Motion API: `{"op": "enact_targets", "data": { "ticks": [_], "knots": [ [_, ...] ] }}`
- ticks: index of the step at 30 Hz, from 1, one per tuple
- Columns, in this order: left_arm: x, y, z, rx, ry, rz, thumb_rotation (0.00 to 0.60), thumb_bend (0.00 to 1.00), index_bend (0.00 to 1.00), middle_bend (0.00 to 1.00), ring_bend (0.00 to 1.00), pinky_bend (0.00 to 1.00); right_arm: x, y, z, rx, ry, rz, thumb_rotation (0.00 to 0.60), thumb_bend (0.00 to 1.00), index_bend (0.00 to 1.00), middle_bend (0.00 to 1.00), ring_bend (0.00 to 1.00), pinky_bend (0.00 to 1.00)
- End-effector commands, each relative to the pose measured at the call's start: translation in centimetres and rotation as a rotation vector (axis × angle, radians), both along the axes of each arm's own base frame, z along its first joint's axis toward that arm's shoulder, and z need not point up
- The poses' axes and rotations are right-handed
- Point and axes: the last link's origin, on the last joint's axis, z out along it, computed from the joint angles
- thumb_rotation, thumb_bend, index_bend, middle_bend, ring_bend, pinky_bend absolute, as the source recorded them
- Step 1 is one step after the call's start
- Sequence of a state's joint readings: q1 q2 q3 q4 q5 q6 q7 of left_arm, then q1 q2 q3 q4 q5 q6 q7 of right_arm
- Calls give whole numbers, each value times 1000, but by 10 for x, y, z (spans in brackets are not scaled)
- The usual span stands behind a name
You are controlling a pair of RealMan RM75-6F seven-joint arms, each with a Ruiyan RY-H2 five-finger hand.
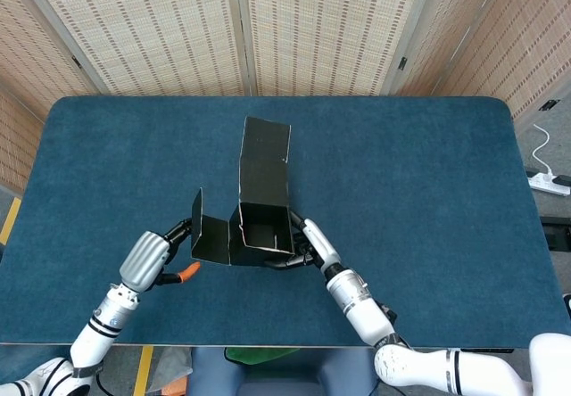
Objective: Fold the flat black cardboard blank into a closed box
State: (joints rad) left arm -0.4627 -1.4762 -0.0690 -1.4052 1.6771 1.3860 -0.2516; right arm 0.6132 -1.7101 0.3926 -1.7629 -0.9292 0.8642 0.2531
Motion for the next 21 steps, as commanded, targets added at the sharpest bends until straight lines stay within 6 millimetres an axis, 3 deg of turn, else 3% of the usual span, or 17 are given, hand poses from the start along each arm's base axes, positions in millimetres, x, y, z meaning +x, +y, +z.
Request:
{"op": "enact_targets", "data": {
  "ticks": [1,11,21],
  "knots": [
    [5,2,5,66,-30,-41,600,323,334,357,836,922,-1,1,-3,5,5,5,600,194,354,525,776,1000],
    [33,4,1,54,-78,-174,600,324,358,379,837,926,1,7,-16,26,14,34,600,195,354,519,776,1000],
    [38,11,-7,62,14,-297,600,322,372,386,837,926,-4,10,-32,2,98,95,600,194,354,514,775,1000]
  ]
}}
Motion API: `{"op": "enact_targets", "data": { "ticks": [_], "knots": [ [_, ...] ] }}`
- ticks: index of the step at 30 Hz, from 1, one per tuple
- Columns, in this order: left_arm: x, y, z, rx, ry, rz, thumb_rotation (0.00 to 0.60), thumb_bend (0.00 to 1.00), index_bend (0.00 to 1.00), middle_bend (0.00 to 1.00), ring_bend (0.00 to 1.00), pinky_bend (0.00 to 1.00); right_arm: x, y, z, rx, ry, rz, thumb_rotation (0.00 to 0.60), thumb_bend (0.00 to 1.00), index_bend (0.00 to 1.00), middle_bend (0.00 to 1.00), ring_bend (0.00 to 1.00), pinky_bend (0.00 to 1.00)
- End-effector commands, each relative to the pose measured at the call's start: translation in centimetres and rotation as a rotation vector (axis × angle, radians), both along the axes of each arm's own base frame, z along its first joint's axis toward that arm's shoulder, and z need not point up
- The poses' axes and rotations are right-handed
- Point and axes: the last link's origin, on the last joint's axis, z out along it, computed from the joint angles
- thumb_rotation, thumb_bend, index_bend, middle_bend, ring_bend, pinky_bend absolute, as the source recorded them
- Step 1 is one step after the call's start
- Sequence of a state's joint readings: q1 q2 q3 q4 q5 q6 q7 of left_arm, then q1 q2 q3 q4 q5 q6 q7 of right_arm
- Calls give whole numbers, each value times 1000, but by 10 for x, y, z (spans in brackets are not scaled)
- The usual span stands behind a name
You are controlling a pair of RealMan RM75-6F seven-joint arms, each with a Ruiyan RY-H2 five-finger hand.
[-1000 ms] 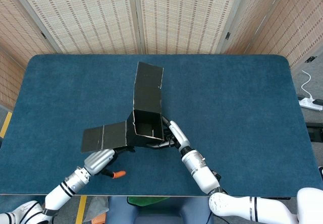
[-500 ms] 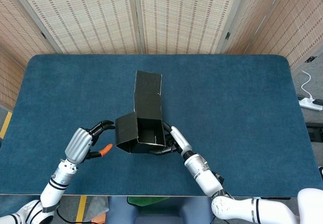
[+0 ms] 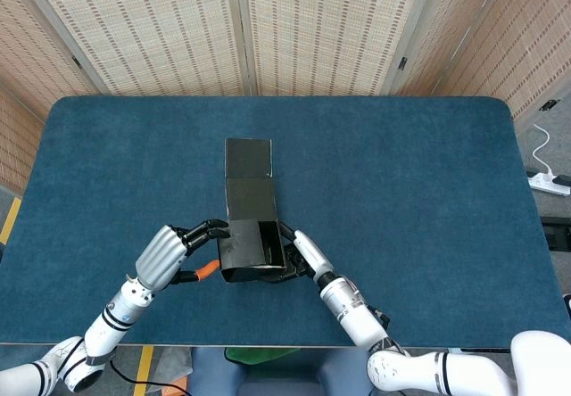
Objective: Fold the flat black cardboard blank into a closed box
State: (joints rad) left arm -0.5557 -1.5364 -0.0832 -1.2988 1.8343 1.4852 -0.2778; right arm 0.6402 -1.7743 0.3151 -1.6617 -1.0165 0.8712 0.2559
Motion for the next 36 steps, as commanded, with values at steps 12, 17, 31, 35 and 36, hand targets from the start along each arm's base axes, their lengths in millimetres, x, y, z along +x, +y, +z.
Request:
{"op": "enact_targets", "data": {
  "ticks": [12,17,31,35,36],
  "knots": [
    [-6,6,-43,-20,157,-101,600,321,396,409,837,926,-8,-5,-30,-8,79,32,600,195,354,511,774,1000],
    [-12,7,-54,5,203,-128,600,321,408,419,837,920,-13,-8,-39,-30,100,51,600,194,354,510,774,1000],
    [-28,8,-76,47,350,-199,600,320,435,426,837,912,-30,-9,-61,-39,141,71,600,195,354,500,772,1000],
    [-32,8,-77,46,368,-204,600,321,483,453,837,909,-32,-9,-64,-41,145,74,600,195,354,496,771,1000],
    [-33,8,-77,46,369,-207,600,320,489,457,836,908,-33,-9,-65,-41,145,75,600,195,354,496,771,1000]
  ]
}}
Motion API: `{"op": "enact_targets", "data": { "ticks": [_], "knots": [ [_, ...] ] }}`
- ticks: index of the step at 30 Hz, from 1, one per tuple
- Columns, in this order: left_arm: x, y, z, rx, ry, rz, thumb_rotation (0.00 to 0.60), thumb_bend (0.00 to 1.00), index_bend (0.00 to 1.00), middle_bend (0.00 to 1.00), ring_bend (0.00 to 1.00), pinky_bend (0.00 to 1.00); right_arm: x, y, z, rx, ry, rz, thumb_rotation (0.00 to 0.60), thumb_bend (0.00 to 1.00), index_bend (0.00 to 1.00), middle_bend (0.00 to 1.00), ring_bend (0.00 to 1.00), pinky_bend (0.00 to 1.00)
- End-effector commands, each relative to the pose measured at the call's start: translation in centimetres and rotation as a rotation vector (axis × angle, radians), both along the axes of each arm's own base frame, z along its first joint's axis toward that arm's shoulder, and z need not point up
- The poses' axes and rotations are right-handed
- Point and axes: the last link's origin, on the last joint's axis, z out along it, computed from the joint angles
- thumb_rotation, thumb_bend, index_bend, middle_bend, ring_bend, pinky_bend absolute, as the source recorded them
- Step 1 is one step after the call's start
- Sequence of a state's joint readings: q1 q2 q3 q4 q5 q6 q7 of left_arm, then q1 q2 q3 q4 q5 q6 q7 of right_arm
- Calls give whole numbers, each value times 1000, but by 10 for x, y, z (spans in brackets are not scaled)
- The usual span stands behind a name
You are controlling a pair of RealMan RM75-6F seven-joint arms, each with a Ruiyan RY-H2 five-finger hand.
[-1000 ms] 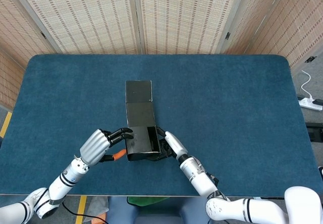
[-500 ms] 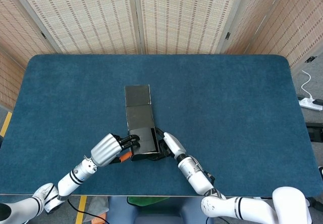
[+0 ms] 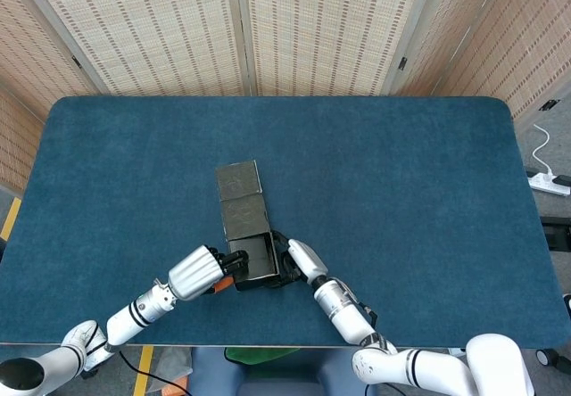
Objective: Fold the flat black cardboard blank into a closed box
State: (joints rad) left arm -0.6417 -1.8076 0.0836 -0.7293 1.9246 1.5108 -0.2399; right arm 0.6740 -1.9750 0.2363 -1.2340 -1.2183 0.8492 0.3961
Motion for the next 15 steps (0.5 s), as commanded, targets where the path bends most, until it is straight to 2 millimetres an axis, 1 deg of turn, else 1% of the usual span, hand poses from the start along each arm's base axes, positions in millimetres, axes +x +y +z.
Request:
{"op": "enact_targets", "data": {
  "ticks": [1,6,15],
  "knots": [
    [-2,-1,0,-2,3,-6,600,320,494,461,837,908,-1,0,-1,0,1,1,600,194,354,496,770,1000],
    [-6,-2,1,-4,16,-9,600,320,477,463,836,907,-2,1,-4,4,3,1,600,194,354,494,770,1000],
    [-12,1,-7,6,96,-13,600,320,472,453,836,906,-4,5,-7,2,20,26,600,195,354,494,768,1000]
  ]
}}
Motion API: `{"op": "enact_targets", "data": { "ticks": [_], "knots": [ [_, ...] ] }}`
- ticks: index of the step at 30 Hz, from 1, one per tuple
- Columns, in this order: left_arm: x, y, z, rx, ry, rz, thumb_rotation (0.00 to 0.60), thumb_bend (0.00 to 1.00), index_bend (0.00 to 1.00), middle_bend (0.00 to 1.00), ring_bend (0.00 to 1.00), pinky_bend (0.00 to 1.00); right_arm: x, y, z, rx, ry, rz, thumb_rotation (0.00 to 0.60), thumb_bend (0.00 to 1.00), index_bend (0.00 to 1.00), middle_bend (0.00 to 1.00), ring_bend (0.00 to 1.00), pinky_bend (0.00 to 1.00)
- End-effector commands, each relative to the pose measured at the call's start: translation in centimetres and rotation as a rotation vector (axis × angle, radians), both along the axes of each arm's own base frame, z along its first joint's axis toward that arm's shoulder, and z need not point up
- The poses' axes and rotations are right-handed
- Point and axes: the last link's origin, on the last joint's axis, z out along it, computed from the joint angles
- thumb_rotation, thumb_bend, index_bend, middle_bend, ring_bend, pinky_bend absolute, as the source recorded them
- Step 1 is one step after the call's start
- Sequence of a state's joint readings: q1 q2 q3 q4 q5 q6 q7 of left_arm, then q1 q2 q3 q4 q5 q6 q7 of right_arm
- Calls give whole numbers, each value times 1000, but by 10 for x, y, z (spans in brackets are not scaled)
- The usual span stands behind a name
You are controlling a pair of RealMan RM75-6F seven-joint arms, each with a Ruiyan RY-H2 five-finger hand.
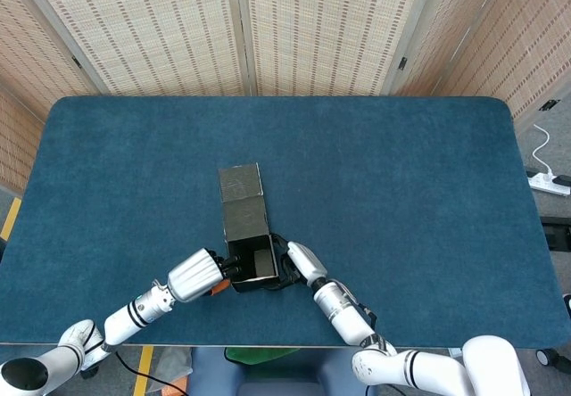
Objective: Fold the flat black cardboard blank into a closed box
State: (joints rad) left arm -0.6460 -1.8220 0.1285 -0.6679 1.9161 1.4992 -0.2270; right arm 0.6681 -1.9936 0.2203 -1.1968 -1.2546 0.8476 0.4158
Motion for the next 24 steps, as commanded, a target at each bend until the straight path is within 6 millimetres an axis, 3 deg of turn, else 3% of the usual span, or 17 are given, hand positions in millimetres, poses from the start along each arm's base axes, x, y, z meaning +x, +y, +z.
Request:
{"op": "enact_targets", "data": {
  "ticks": [1,10,24],
  "knots": [
    [-2,0,-3,1,27,3,600,320,473,454,837,906,-1,2,-1,-4,8,12,600,194,354,494,768,1000],
    [-7,-3,-9,26,110,-29,600,321,502,464,836,905,-2,8,-3,-15,16,41,600,195,354,493,766,1000],
    [-8,-8,-13,25,140,-51,600,321,663,574,836,887,-4,11,-3,-24,13,48,600,195,353,493,766,1000]
  ]
}}
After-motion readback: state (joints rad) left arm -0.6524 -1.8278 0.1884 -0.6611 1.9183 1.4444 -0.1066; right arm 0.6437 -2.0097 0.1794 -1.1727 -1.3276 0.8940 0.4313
